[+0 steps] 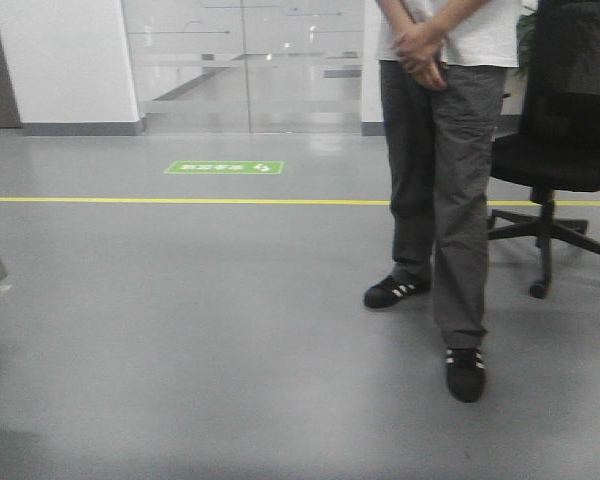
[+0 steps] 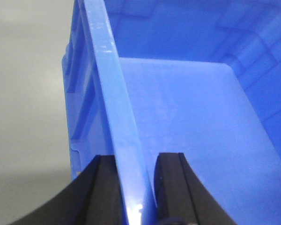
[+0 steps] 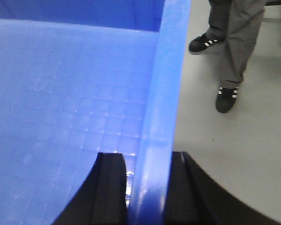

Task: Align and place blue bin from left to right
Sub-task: 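Drive across the floor carrying the blue bin in both grippers, then approach the roller shelf of blue bins holding the bin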

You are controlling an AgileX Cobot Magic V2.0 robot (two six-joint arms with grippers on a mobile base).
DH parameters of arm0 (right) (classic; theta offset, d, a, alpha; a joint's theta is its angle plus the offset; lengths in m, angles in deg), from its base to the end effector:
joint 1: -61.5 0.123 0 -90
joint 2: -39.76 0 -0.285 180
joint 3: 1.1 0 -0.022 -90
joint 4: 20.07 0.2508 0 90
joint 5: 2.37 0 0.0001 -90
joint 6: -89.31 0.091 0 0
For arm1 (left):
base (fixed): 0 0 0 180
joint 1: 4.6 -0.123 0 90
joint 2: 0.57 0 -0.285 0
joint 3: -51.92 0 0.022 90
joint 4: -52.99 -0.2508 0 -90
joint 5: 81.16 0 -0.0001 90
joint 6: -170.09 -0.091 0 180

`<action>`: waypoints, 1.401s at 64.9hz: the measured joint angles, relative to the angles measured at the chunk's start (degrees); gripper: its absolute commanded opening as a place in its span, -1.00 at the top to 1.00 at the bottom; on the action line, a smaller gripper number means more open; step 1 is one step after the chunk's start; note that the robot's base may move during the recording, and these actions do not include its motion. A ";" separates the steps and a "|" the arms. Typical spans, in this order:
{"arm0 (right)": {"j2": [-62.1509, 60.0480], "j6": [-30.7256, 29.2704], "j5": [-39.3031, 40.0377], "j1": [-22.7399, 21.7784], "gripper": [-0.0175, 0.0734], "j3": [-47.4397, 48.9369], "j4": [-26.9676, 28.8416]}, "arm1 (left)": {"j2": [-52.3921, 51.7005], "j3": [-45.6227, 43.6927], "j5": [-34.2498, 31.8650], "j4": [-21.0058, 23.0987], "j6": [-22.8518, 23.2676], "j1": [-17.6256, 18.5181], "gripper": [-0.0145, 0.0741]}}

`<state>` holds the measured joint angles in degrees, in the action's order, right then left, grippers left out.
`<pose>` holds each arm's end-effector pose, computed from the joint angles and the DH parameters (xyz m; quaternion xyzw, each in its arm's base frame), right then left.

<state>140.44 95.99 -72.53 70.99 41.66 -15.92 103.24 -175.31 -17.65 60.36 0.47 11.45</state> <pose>0.3196 0.0597 0.4989 -0.0259 0.8981 0.0972 0.4280 0.3273 -0.1050 0.5111 0.0466 0.8634 -0.1764 0.4704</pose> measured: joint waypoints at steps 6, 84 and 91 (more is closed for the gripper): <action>0.00 0.00 0.00 0.00 0.76 0.00 0.00 | 0.02 0.00 0.00 0.00 0.00 0.00 0.92; 0.20 0.00 0.00 0.00 0.76 -0.22 -0.62 | 1.83 0.00 -2.61 -0.37 0.00 0.00 0.92; 0.20 0.00 0.00 0.00 0.76 -0.22 -0.62 | 1.83 0.00 -2.61 -0.37 0.00 0.00 0.92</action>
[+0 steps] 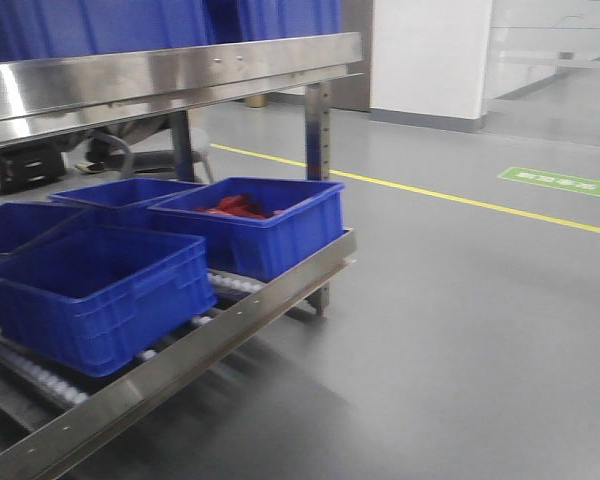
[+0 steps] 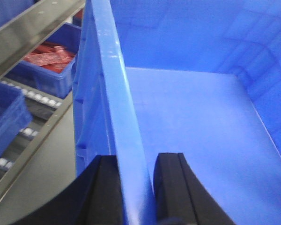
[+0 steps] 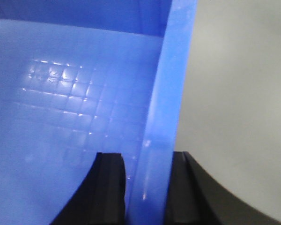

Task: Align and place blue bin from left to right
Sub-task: 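Approach the roller shelf of blue bins holding the bin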

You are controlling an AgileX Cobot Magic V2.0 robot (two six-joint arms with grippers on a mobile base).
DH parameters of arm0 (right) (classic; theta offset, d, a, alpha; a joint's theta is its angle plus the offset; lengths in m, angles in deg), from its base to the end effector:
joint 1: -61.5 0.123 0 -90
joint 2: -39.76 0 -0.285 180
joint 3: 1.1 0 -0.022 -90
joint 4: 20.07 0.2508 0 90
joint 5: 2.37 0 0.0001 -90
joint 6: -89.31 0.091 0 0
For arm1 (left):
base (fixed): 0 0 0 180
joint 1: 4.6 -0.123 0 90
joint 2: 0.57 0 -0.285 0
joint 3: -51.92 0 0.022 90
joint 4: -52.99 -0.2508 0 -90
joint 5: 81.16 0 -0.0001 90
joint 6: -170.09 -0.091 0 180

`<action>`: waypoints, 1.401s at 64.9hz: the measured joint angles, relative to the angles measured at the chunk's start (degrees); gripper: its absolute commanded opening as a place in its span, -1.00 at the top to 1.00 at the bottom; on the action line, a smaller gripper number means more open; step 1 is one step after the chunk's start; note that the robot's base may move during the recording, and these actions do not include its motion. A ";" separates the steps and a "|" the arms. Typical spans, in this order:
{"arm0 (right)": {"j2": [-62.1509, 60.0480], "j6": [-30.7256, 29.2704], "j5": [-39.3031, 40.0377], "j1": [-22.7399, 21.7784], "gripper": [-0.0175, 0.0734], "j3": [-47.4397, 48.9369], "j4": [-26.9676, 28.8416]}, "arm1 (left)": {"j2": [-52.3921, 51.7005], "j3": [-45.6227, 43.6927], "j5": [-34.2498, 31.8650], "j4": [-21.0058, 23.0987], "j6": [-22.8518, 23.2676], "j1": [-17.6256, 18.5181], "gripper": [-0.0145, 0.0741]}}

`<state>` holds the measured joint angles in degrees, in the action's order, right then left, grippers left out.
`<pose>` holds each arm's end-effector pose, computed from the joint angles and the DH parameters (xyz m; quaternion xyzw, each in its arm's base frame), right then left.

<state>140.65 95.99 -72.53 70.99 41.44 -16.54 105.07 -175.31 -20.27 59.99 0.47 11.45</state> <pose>0.3215 0.0591 0.4966 -0.0252 0.9000 0.0914 0.4255 0.3413 -0.1083 0.5035 0.0439 0.8602 -0.1747 0.4770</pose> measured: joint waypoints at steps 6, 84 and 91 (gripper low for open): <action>0.00 0.00 0.00 0.00 0.76 0.00 0.00 | 0.00 0.00 0.00 0.00 0.00 0.00 0.92; 0.00 0.25 0.03 0.00 0.76 0.00 0.12 | 0.00 0.00 0.00 -0.15 0.12 0.00 0.92; 0.00 0.25 0.03 0.00 0.76 0.00 0.12 | 0.00 0.00 0.00 -0.15 0.12 0.00 0.92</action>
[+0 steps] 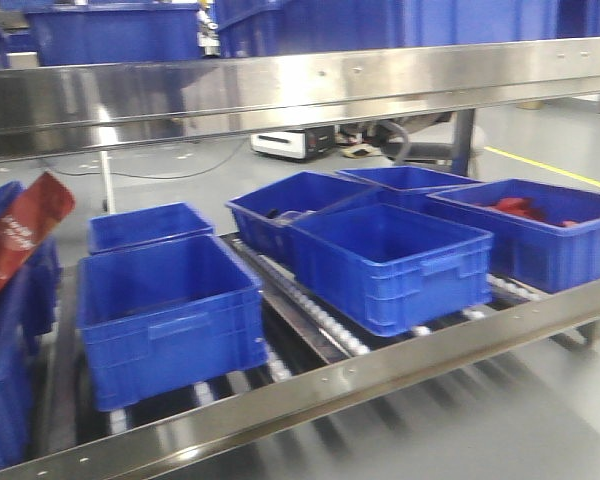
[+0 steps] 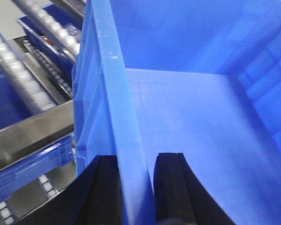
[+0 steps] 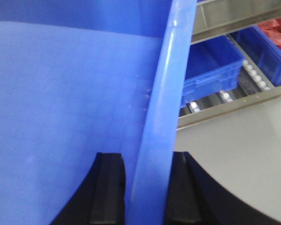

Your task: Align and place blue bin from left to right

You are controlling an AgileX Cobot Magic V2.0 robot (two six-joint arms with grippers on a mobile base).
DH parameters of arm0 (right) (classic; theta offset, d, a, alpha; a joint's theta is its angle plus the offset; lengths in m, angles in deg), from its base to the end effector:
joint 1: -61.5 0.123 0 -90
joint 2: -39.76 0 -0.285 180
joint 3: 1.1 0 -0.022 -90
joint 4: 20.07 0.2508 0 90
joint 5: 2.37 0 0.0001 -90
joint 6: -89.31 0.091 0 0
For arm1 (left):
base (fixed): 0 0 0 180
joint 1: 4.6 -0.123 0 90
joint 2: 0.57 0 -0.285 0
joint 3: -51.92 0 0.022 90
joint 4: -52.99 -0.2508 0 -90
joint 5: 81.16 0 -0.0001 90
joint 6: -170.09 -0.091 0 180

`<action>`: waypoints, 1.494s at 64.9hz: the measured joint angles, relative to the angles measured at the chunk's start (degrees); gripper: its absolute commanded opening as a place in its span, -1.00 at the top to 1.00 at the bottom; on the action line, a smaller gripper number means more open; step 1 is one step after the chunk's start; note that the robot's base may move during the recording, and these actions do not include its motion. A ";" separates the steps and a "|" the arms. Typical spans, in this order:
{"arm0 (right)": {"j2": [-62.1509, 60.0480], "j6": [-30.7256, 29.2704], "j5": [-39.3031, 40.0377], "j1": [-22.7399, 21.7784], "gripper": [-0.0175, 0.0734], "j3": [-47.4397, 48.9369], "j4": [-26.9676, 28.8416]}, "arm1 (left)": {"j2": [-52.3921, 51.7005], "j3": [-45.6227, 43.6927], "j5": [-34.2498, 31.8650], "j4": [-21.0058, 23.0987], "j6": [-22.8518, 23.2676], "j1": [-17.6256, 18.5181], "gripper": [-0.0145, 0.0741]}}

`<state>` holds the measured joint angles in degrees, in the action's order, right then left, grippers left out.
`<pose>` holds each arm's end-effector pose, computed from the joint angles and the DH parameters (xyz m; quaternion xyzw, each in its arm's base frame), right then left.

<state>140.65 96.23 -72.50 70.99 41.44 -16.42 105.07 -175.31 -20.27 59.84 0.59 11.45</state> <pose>0.3215 0.0593 0.4966 -0.0235 0.8999 0.0933 0.4254 0.3414 -0.1081 0.5034 0.0430 0.8603 -0.1739 0.4772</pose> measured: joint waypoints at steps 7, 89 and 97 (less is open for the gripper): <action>0.00 0.00 0.00 0.00 0.76 0.00 0.00 | 0.00 0.00 0.00 0.00 0.00 0.00 0.92; 0.00 0.00 0.00 0.00 0.76 0.00 0.02 | 0.09 0.00 0.00 -0.08 0.00 0.00 0.92; 0.00 0.00 0.00 0.00 0.76 0.00 -0.09 | 0.09 0.00 0.00 0.02 0.00 0.00 0.92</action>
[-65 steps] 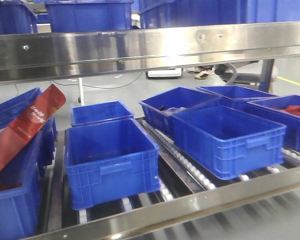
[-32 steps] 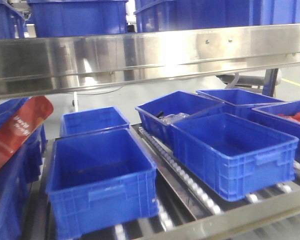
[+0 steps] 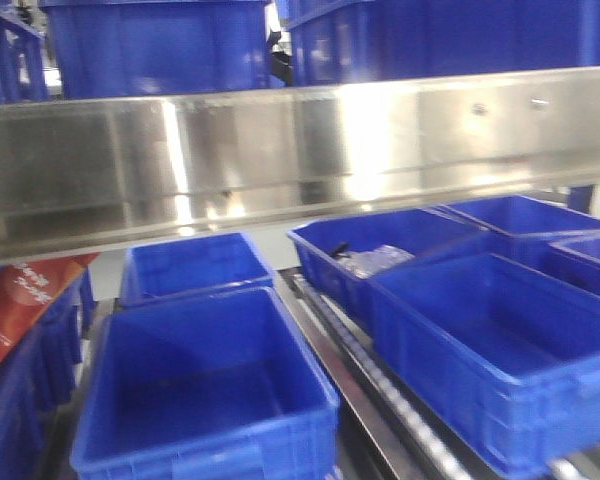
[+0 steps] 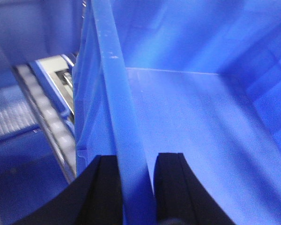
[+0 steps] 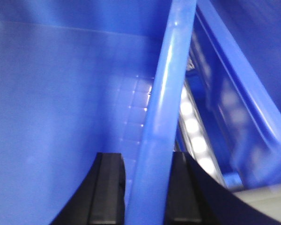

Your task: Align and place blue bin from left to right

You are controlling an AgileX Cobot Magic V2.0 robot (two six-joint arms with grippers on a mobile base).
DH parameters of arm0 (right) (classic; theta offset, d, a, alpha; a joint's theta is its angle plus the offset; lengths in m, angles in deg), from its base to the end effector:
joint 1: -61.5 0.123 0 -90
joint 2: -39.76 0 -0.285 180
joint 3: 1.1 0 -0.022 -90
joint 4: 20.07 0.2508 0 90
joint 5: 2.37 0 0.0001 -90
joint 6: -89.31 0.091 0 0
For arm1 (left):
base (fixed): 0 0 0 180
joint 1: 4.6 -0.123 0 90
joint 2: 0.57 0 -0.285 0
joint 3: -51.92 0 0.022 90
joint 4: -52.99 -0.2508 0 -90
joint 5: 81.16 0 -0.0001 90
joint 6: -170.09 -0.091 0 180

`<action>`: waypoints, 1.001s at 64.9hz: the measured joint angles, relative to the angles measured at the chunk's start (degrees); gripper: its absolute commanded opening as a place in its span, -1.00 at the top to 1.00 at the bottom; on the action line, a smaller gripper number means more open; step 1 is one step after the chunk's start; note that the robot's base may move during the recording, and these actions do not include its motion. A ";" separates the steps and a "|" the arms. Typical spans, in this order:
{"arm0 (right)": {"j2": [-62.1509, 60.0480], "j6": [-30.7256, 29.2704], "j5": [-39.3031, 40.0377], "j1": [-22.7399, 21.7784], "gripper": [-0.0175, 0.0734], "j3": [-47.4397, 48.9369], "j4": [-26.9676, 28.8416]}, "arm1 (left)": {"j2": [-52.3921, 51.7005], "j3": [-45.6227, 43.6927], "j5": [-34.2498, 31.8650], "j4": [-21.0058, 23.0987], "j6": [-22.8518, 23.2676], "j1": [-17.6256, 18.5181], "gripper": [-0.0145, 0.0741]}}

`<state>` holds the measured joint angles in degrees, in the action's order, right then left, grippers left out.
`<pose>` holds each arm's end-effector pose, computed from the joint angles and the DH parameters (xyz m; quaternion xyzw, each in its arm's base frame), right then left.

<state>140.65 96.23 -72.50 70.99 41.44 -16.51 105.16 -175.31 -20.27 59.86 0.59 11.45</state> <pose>0.3215 0.0591 0.4966 -0.0234 0.8999 0.0926 0.4255 0.3419 -0.1083 0.5029 0.0430 0.8607 -0.1740 0.4765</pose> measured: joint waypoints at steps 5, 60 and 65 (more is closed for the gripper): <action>0.00 0.00 0.00 0.00 0.76 0.00 0.00 | 0.13 0.00 0.00 0.00 0.00 0.00 0.92; 1.45 -0.07 0.33 0.00 0.76 0.00 0.45 | 0.13 0.00 0.00 -0.71 0.00 0.00 0.92; 1.90 -0.12 0.55 0.00 0.76 0.00 0.71 | 0.13 0.00 0.00 -0.97 0.00 0.00 0.92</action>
<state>142.54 96.11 -71.95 70.99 41.44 -15.80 105.29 -175.31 -20.27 58.89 0.59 11.45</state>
